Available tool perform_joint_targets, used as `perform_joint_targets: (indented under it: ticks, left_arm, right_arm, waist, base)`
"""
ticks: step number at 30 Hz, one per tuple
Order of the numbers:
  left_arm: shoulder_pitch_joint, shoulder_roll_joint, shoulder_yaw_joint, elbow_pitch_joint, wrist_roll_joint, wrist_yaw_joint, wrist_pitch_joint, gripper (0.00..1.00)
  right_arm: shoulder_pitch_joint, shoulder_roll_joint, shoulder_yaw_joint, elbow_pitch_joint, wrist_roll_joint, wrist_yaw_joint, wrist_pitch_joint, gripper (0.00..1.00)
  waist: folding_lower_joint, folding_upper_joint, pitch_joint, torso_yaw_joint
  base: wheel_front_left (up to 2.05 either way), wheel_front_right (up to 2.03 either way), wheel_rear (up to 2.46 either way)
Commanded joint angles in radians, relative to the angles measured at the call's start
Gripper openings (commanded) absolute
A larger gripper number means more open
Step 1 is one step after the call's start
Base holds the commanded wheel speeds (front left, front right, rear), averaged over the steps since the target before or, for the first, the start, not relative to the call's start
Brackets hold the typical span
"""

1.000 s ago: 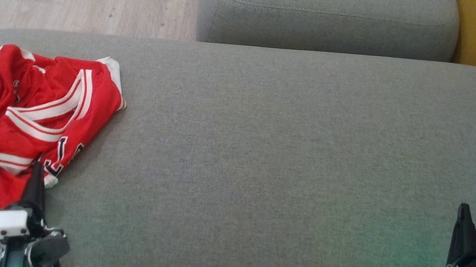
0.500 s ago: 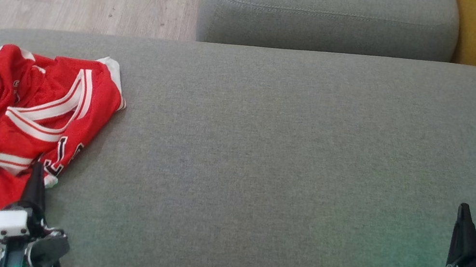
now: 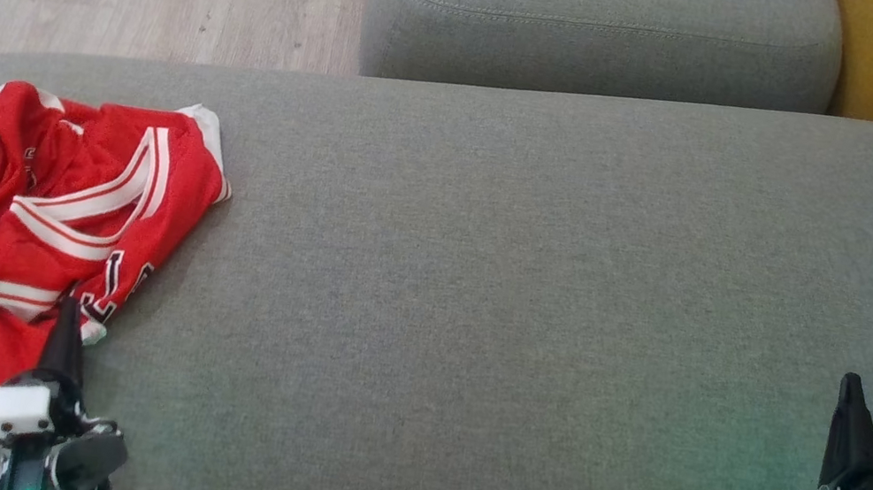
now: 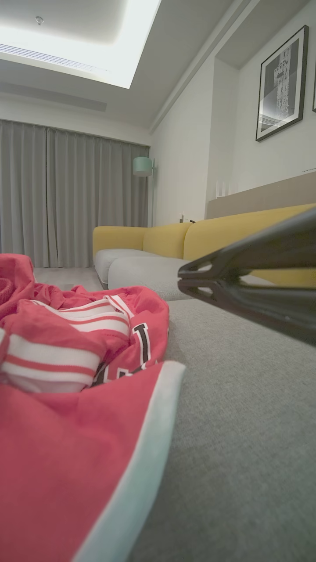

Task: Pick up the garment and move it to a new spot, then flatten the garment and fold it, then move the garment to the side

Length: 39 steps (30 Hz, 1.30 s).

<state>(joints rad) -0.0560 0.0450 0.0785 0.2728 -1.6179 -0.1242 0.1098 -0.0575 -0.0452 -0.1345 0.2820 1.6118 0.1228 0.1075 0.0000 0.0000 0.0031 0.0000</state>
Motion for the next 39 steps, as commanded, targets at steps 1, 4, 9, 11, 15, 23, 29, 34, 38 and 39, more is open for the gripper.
perform_joint_targets:
  ticks: [1,4,9,11,15,23,29,34,38,39]
  left_arm:
    - [-0.052,0.005,0.035,-0.028,0.009,-0.007,0.003,0.0]
    - [-0.052,0.005,0.035,-0.028,0.009,-0.007,0.003,0.0]
    - [-0.052,0.005,0.035,-0.028,0.009,-0.007,0.003,0.0]
    - [-0.052,0.005,0.035,-0.028,0.009,-0.007,0.003,0.0]
    - [-0.052,0.005,0.035,-0.028,0.009,-0.007,0.003,0.0]
    - [-0.052,0.005,0.035,-0.028,0.009,-0.007,0.003,0.0]
    - [0.004,0.0,-0.002,0.016,0.0,0.001,-0.001,1.0]
    - [0.037,-0.004,-0.011,0.066,0.003,0.001,-0.006,1.0]
    - [0.037,-0.003,-0.017,0.06,0.013,0.001,-0.018,1.0]
    - [0.037,-0.003,-0.019,0.058,0.019,0.001,-0.021,1.0]
  right_arm:
    - [-0.05,-0.005,0.021,-0.037,-0.003,0.008,0.005,0.0]
    - [-0.05,-0.005,0.021,-0.037,-0.003,0.008,0.005,0.0]
    - [-0.05,-0.005,0.021,-0.037,-0.003,0.008,0.005,0.0]
    - [-0.05,-0.005,0.021,-0.037,-0.003,0.008,0.005,0.0]
    - [-0.05,-0.005,0.021,-0.037,-0.003,0.008,0.005,0.0]
    - [-0.05,-0.005,0.021,-0.037,-0.003,0.008,0.005,0.0]
    - [0.005,0.001,0.002,0.016,0.0,0.0,0.0,1.0]
    - [0.042,0.004,0.01,0.067,0.001,0.0,-0.004,1.0]
    - [0.038,0.004,0.031,0.06,-0.004,0.0,-0.016,1.0]
    - [0.037,0.004,0.037,0.06,-0.007,0.0,-0.019,1.0]
  waist:
    - [0.0,0.0,0.0,0.0]
    - [0.0,0.0,0.0,0.0]
    - [0.0,0.0,0.0,0.0]
    - [0.0,0.0,0.0,0.0]
    - [0.0,0.0,0.0,0.0]
    - [0.0,0.0,0.0,0.0]
    - [0.0,0.0,0.0,0.0]
    - [0.0,0.0,0.001,0.0]
    - [0.0,0.0,0.001,0.0]
    - [0.0,0.0,0.001,0.0]
  base:
    - [0.0,0.0,0.0]
    - [0.0,0.0,0.0]
    - [0.0,0.0,0.0]
    - [0.0,0.0,0.0]
    - [0.0,0.0,0.0]
    - [0.0,0.0,0.0]
    - [0.0,0.0,0.0]
    - [0.0,0.0,0.0]
    - [0.0,0.0,0.0]
    - [0.0,0.0,0.0]
